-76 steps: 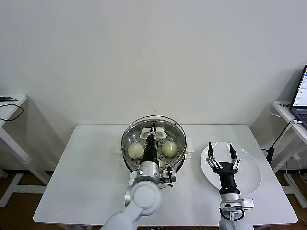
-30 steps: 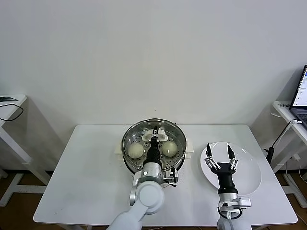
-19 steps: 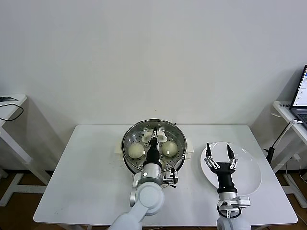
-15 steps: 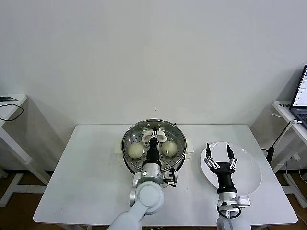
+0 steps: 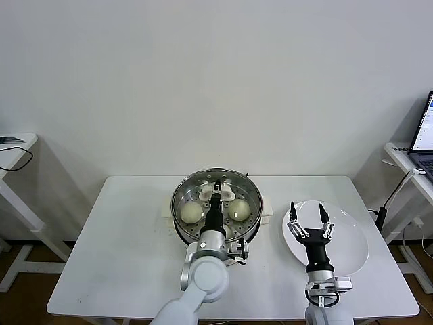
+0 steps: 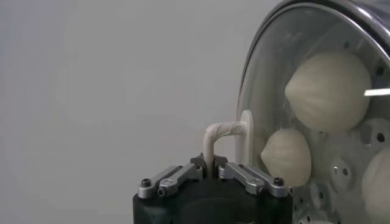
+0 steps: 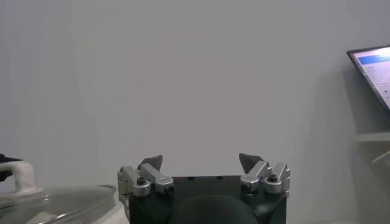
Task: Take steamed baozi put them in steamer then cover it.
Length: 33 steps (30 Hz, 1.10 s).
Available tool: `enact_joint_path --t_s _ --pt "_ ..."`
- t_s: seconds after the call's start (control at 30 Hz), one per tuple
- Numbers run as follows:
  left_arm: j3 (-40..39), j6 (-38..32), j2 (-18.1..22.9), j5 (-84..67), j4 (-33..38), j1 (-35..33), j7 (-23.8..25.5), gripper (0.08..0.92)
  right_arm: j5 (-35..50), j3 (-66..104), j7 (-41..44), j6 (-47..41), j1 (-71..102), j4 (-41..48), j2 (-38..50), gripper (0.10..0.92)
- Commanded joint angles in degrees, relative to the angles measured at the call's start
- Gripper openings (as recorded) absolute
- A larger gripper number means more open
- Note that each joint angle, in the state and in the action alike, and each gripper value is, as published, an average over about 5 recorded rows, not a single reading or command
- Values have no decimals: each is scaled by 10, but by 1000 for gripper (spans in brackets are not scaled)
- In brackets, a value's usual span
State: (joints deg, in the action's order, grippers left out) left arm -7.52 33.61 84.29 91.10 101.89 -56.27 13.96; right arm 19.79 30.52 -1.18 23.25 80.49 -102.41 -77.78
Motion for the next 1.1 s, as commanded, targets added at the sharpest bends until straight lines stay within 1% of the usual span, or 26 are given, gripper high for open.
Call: enact_joint_path --t_s 0.03,0.1,0.17,0.5,0.6,0.67,0.73,0.8,0.87,0.9,1.0,1.1 --pt "0 -7 -18 -1 31 -18 -9 263 2 0 0 0 -4 5 2 823" --pt "-4 -5 -31 -3 53 -30 -10 323 2 0 0 0 -5 7 3 823" --pt "-8 -3 -46 -7 77 -44 -11 401 3 -1 0 0 -6 8 3 823" --pt "3 -5 -100 -25 211 -119 -31 687 2 -7 1 0 -11 17 7 823" --pt "42 -20 -114 -77 263 -158 -61 769 0 -6 1 -5 -9 13 11 823" --pt "94 -62 -118 -159 293 -192 -108 804 -1 -3 1 -17 -6 6 15 823" --pt "153 -110 -116 -266 314 -224 -165 817 -3 2 3 -36 -1 -8 19 823" --pt "221 -160 -112 -408 334 -258 -217 821 -7 7 6 -58 4 -25 22 823" --pt "285 -206 -99 -542 344 -291 -233 822 -12 12 9 -76 9 -40 25 823" --pt "317 -233 -92 -594 344 -306 -234 822 -13 14 10 -82 10 -46 26 823" --pt "397 -306 -63 -683 320 -335 -210 823 -15 18 13 -92 12 -58 29 823" --pt "444 -344 -39 -736 286 -347 -186 823 -16 19 11 -109 13 -67 29 823"
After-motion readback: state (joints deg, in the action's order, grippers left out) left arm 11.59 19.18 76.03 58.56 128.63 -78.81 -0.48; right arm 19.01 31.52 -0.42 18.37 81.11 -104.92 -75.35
